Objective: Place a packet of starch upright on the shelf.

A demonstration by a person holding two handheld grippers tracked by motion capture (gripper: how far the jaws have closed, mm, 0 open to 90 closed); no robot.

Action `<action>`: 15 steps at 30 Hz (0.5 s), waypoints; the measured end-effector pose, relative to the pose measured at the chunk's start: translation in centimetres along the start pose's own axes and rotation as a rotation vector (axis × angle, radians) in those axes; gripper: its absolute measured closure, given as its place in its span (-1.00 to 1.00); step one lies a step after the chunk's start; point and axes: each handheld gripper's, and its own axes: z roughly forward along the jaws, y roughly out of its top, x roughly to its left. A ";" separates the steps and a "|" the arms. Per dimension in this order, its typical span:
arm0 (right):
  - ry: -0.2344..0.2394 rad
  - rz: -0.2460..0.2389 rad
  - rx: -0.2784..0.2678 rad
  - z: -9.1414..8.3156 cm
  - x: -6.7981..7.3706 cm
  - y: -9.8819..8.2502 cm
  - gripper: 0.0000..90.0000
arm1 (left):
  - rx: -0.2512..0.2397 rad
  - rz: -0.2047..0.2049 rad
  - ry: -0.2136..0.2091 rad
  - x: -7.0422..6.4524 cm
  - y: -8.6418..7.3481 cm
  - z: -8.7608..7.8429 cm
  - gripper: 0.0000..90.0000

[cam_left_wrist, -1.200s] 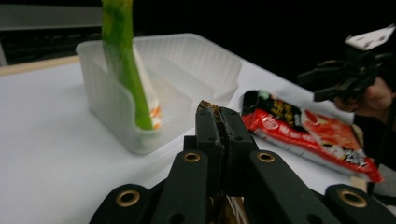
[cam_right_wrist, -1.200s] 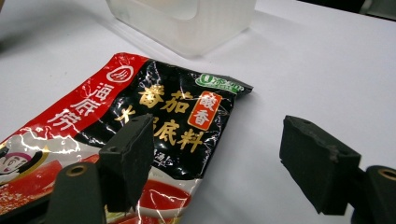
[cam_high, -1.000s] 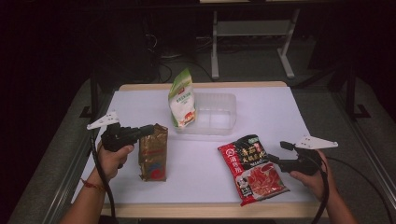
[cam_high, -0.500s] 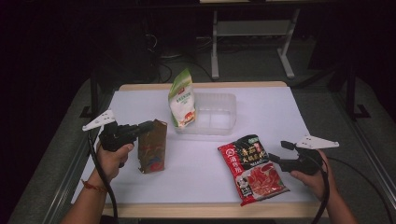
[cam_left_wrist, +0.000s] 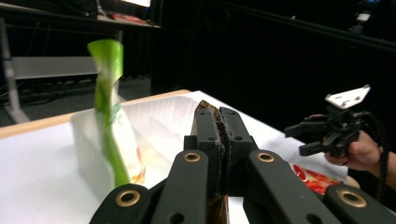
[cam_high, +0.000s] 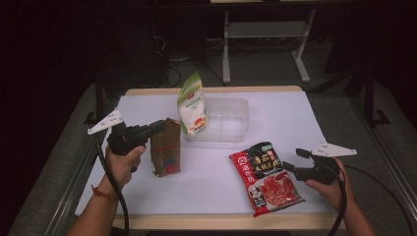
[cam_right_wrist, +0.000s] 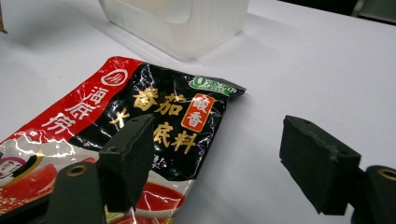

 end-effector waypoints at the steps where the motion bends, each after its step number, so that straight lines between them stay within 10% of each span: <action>1: 0.002 0.002 0.001 0.0 0.0 0.0 -0.44 | -0.004 0.001 -0.001 -0.1 0.2 0.1 0.96; 15: -0.011 0.006 -0.003 -0.2 -0.1 -0.1 -0.44 | -0.007 0.033 -0.032 -1.6 2.8 4.0 0.96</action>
